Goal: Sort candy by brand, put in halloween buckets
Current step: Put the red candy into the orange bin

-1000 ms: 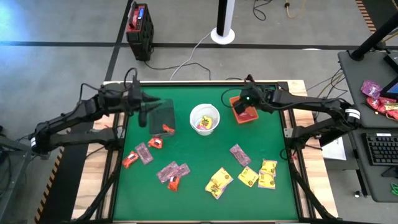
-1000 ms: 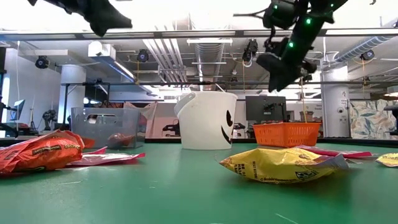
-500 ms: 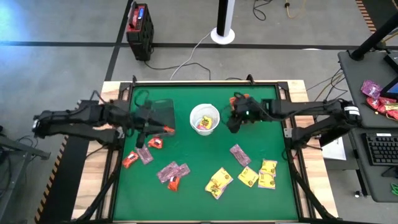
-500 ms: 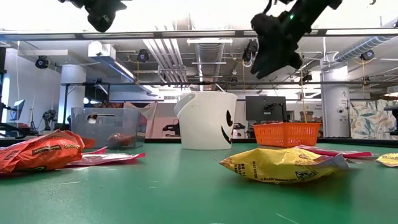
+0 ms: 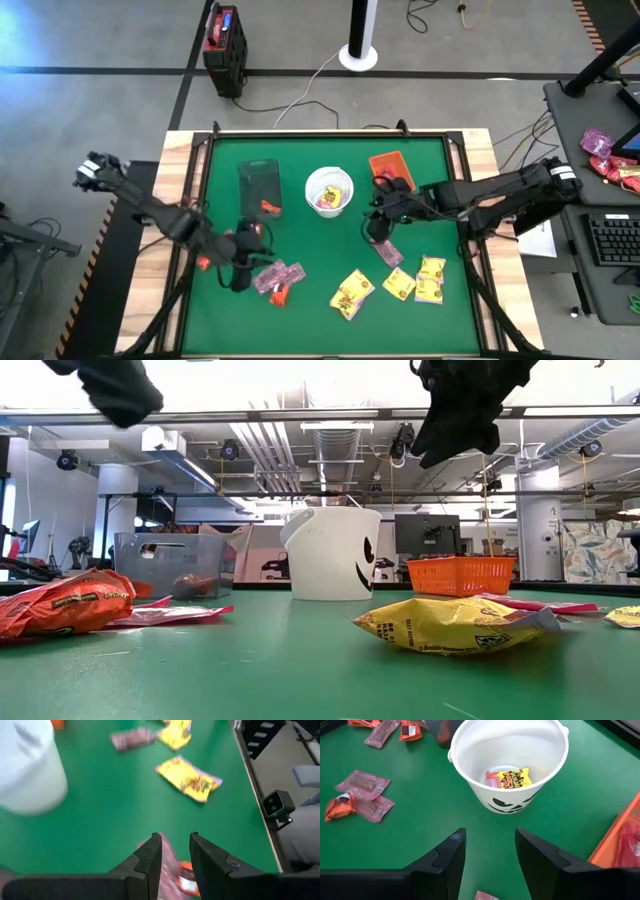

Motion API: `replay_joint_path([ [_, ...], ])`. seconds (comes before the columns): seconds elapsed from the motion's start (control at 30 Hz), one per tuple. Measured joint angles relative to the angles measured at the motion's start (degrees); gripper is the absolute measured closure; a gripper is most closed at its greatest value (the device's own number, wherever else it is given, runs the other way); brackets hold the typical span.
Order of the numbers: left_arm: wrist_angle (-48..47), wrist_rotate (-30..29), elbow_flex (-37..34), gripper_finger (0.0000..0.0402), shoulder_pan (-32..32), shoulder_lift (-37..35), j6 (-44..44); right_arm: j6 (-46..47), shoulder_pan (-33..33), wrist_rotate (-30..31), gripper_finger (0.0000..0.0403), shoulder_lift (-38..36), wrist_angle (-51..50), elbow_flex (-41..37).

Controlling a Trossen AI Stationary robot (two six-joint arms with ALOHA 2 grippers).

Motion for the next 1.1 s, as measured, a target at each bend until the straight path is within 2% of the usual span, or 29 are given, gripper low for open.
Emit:
replay_joint_path([
  [0.1,-0.1,1.3,0.0,0.0318,-1.8,4.6,-6.8,-0.8,0.0,0.0,0.0226,0.0,0.0,0.0],
  [0.33,-3.1,4.8,0.7,0.0318,-3.4,14.9,-15.1,-3.4,0.0,0.2,0.0209,0.0,0.0,0.0],
  [0.53,-13.2,4.8,3.3,0.0299,-3.5,21.6,-18.0,-3.9,0.0,1.7,0.0207,0.0,0.1,-0.1],
  [0.87,-11.8,4.8,3.5,0.0212,-4.3,28.6,-18.3,-4.4,0.0,3.3,0.0206,0.0,0.1,-0.2],
  [0.97,-10.8,4.7,3.5,0.0200,-4.7,30.2,-18.0,-4.4,0.0,3.6,0.0207,0.0,0.1,-0.2],
  [1.1,-9.4,4.6,3.7,0.0204,-4.9,32.3,-17.8,-4.5,0.0,4.7,0.0206,0.0,0.1,-0.2],
])
